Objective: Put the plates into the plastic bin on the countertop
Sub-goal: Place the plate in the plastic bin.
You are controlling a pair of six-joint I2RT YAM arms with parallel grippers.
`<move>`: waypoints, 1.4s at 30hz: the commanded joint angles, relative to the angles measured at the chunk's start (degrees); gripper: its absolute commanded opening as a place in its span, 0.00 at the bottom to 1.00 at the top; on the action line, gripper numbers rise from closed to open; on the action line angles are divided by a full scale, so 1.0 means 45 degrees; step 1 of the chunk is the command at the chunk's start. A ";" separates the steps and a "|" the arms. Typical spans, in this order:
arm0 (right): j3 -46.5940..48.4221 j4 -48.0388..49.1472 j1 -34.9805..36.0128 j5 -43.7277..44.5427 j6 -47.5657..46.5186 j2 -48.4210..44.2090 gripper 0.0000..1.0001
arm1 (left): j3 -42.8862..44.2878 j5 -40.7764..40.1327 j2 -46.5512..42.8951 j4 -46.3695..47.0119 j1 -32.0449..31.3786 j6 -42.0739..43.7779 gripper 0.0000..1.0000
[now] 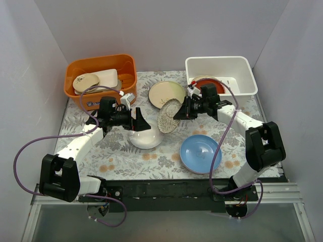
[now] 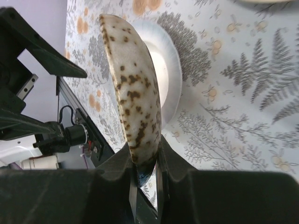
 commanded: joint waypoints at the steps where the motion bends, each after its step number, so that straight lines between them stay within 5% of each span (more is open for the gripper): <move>1: 0.1192 -0.0151 -0.0905 -0.0501 -0.0595 -0.0483 0.01 | 0.0195 0.0004 -0.0575 -0.0030 -0.0040 0.0146 0.98; 22: 0.4922 -0.1656 -0.3893 -0.1106 -0.1182 0.0942 0.01 | 0.0214 -0.0035 -0.0497 -0.0127 -0.0020 0.0165 0.98; 42: 0.6934 -0.0738 -0.5769 -0.1673 0.0165 0.2543 0.01 | 0.0234 -0.0113 -0.0458 -0.0167 -0.0020 0.0204 0.98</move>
